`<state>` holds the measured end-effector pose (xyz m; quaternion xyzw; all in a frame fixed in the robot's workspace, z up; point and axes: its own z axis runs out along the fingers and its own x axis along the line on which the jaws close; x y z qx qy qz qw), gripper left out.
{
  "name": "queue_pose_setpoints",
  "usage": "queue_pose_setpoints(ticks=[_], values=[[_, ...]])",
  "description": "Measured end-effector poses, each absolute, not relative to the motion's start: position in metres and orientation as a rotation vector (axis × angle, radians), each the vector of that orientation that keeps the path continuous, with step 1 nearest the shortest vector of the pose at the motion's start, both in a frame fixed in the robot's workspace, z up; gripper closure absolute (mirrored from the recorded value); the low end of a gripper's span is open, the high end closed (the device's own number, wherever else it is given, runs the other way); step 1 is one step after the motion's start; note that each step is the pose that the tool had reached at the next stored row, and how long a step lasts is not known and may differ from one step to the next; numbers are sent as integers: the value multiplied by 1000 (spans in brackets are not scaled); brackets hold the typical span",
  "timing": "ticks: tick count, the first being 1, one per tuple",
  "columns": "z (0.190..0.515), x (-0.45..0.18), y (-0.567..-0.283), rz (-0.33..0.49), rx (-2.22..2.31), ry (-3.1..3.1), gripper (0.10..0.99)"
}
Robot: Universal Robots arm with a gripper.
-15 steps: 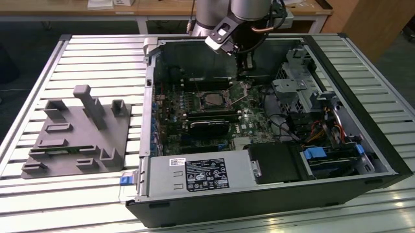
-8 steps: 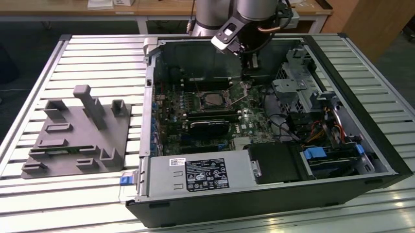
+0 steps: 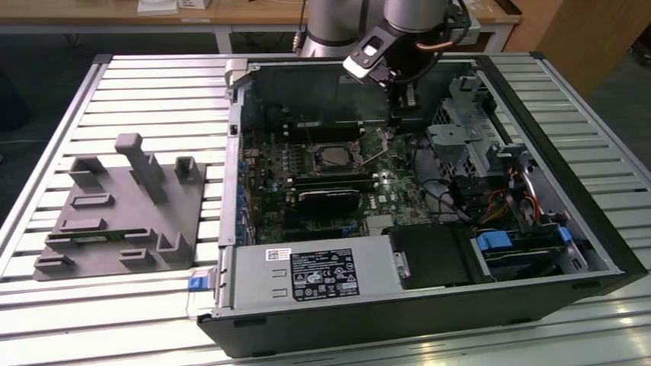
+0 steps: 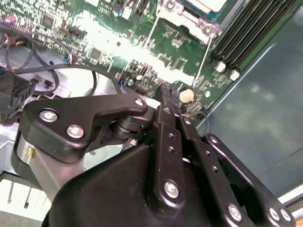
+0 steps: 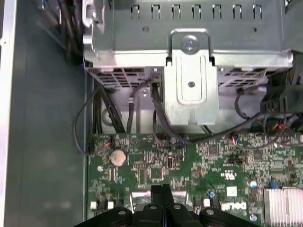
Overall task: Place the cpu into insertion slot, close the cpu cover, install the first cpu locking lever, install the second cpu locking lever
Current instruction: 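Close the cpu cover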
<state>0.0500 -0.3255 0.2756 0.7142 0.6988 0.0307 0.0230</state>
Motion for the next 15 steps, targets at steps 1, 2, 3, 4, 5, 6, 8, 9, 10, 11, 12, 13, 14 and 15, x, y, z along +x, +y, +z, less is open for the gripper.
queue_pose_setpoints(ticks=[1, 2, 3, 4, 5, 6, 8, 9, 10, 11, 12, 13, 14, 15], values=[[276, 52, -325, 95, 2211, 2164, 980], [276, 54, -325, 95, 2211, 2164, 980], [276, 59, -325, 95, 2212, 2164, 980], [276, 63, -325, 95, 2211, 2164, 980], [276, 65, -325, 95, 2212, 2164, 980], [276, 66, -325, 95, 2212, 2164, 980], [276, 69, -325, 95, 2212, 2164, 980], [276, 71, -325, 95, 2212, 2164, 980], [276, 73, -325, 95, 2211, 2164, 980], [276, 74, -325, 95, 2211, 2164, 980], [276, 76, -325, 95, 2211, 2164, 980], [276, 78, -325, 95, 2211, 2164, 980], [276, 79, -325, 95, 2212, 2164, 980], [276, 81, -325, 95, 2211, 2164, 980]])
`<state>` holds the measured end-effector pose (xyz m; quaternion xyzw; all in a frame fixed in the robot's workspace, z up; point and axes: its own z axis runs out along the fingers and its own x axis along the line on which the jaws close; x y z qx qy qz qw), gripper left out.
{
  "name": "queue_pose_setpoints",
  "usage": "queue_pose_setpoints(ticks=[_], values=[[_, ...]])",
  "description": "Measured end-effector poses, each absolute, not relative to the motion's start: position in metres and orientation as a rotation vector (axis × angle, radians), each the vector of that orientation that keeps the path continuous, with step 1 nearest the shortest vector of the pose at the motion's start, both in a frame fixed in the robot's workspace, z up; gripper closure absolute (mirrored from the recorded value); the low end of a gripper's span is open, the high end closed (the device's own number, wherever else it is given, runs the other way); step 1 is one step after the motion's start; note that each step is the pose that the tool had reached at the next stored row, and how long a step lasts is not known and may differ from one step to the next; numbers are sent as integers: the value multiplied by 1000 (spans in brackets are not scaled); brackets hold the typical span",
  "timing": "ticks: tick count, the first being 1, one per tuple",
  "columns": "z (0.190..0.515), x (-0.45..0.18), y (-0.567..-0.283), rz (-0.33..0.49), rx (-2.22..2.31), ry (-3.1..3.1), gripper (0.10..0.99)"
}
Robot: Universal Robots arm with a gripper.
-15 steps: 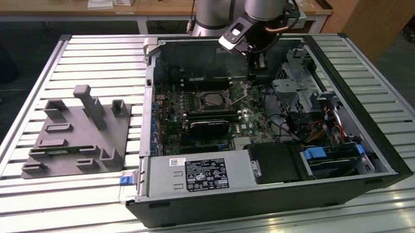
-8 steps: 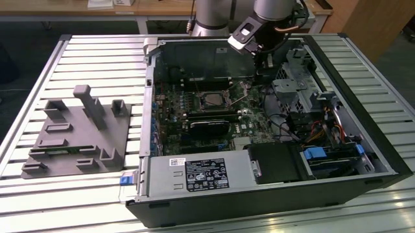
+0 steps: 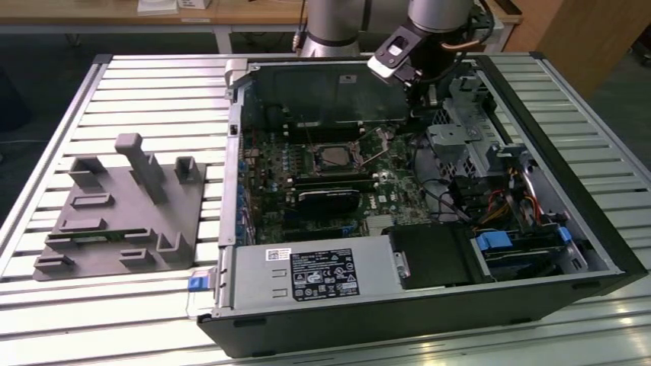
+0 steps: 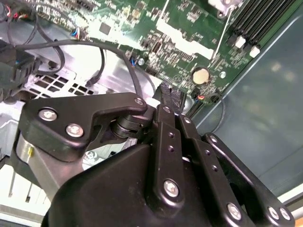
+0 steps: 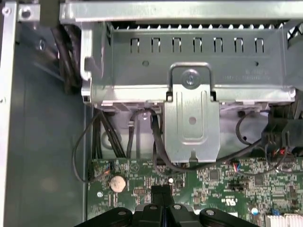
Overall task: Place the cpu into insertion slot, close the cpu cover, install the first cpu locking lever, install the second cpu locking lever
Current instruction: 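Close the cpu cover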
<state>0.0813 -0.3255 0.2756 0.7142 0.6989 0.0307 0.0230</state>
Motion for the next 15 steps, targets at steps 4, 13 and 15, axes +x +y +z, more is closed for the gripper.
queue_pose_setpoints(ticks=[4, 13, 15], values=[[276, 89, -325, 95, 2212, 2164, 980], [274, 86, -325, 96, 2211, 2164, 980], [271, 83, -325, 96, 2211, 2163, 980]])
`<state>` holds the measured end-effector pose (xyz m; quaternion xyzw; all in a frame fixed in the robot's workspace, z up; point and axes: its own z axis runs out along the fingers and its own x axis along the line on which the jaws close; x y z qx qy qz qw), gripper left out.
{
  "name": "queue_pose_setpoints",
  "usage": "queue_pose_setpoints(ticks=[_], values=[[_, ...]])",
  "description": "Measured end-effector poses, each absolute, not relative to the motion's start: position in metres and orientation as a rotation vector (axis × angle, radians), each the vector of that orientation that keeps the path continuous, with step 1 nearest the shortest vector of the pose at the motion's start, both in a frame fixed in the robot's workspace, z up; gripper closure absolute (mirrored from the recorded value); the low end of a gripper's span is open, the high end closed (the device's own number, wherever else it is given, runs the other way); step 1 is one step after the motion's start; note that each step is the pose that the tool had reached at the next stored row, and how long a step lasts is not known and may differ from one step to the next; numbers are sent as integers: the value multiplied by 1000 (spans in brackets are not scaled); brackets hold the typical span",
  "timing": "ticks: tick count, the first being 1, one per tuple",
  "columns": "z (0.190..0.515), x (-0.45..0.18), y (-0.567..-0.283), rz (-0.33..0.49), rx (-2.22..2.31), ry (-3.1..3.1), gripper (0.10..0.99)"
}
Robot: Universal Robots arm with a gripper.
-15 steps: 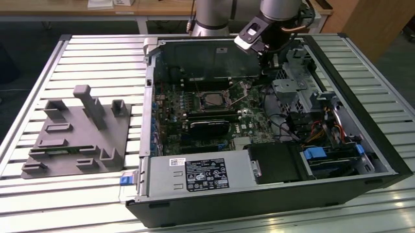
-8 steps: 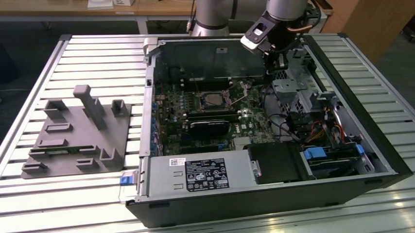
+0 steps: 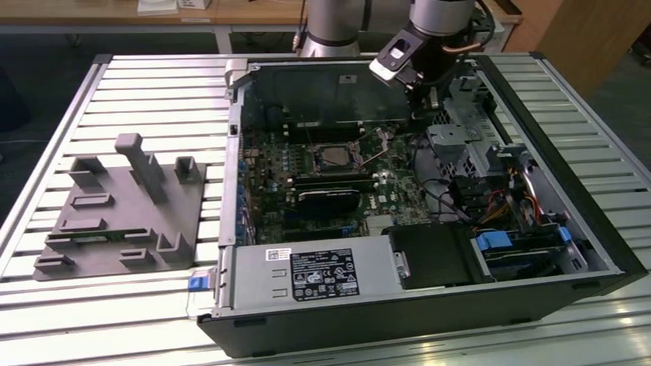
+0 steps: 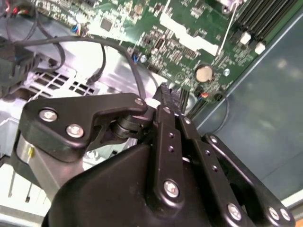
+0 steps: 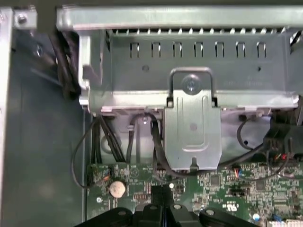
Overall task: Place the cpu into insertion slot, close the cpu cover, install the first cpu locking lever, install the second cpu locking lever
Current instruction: 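Close the cpu cover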
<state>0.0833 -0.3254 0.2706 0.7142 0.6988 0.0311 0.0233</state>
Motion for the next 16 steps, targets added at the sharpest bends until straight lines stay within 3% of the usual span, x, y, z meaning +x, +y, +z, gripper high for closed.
queue_pose_setpoints(ticks=[16], values=[[242, 63, -325, 96, 2211, 2163, 980]])
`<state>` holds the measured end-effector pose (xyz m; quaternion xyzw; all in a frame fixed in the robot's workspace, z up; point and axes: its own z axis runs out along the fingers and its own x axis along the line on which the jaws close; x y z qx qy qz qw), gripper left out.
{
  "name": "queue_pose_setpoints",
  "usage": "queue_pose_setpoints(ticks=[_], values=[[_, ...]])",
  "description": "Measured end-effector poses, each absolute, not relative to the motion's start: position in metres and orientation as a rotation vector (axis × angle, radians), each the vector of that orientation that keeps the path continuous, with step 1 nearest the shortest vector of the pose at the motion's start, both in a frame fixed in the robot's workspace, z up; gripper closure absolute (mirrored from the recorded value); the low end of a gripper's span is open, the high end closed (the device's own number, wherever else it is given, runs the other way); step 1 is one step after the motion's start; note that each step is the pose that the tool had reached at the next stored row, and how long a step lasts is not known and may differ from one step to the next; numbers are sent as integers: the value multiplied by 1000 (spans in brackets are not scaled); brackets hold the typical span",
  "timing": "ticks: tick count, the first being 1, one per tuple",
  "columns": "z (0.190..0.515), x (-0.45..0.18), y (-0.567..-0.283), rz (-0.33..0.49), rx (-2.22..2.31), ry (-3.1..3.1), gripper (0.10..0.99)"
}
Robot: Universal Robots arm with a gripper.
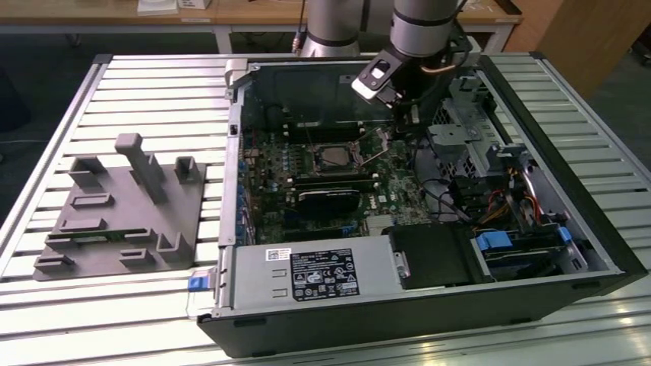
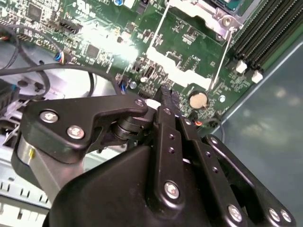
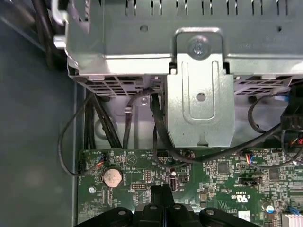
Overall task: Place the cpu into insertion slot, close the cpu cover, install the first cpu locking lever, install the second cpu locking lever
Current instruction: 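Close the cpu cover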
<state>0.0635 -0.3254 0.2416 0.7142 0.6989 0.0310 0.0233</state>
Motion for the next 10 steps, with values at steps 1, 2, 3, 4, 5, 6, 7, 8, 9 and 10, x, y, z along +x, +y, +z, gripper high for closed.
queue_pose_setpoints(ticks=[1, 2, 3, 4, 5, 6, 7, 8, 9, 10], values=[[240, 63, -325, 96, 2211, 2163, 980], [238, 63, -325, 96, 2211, 2164, 980], [236, 63, -325, 96, 2211, 2164, 980], [235, 63, -325, 96, 2211, 2164, 980], [235, 63, -325, 95, 2211, 2164, 980], [235, 63, -325, 95, 2211, 2164, 980], [235, 63, -325, 95, 2211, 2164, 980], [235, 63, -325, 95, 2211, 2164, 980], [235, 63, -325, 95, 2212, 2164, 980], [235, 63, -325, 92, 2213, 2166, 980]])
